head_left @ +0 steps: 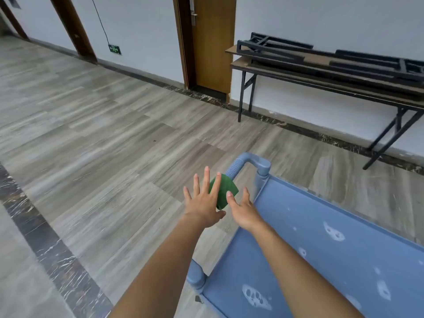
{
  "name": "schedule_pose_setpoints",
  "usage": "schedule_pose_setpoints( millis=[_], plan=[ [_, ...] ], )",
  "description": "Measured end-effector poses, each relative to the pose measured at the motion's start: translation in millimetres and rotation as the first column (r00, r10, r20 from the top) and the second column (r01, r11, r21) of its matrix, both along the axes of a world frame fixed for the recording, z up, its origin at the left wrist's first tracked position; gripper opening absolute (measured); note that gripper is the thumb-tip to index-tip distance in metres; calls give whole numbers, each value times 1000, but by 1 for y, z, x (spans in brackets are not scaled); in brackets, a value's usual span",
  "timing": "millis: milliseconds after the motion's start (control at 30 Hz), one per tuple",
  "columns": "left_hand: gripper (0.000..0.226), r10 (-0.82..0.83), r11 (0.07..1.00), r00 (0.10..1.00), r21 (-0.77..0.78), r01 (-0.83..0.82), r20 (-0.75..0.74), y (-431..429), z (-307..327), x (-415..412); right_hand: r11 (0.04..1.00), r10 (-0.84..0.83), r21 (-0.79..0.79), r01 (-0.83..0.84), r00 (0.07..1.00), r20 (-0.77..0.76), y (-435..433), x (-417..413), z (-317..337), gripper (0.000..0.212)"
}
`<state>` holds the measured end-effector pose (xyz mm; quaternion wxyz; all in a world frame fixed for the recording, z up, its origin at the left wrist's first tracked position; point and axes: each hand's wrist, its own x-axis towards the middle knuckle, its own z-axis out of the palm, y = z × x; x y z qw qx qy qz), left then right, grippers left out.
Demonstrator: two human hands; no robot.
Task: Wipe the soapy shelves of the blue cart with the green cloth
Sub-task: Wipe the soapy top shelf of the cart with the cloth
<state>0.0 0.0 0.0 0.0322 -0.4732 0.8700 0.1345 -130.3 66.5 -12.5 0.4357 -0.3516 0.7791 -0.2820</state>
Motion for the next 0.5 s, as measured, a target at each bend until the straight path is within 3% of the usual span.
schedule_pose_setpoints(
  millis=[133,300,367,500],
  plan=[
    [115,-62,994,997,83,65,-38,-20,-6,-9,975,-223,39,220,949,223,-31,-4,-15,81],
    [115,-134,980,989,139,142,-71,-34,-20,-9,915,-368,155,372,614,698,-46,-7,-30,39],
    [116,-157,976,983,136,169,-96,-38,-22,-9,896,-391,168,411,551,737,-45,-12,-29,35],
    [108,-185,972,969,115,206,-166,-42,-20,-5,871,-416,139,472,556,719,-42,-23,-13,41]
  ],
)
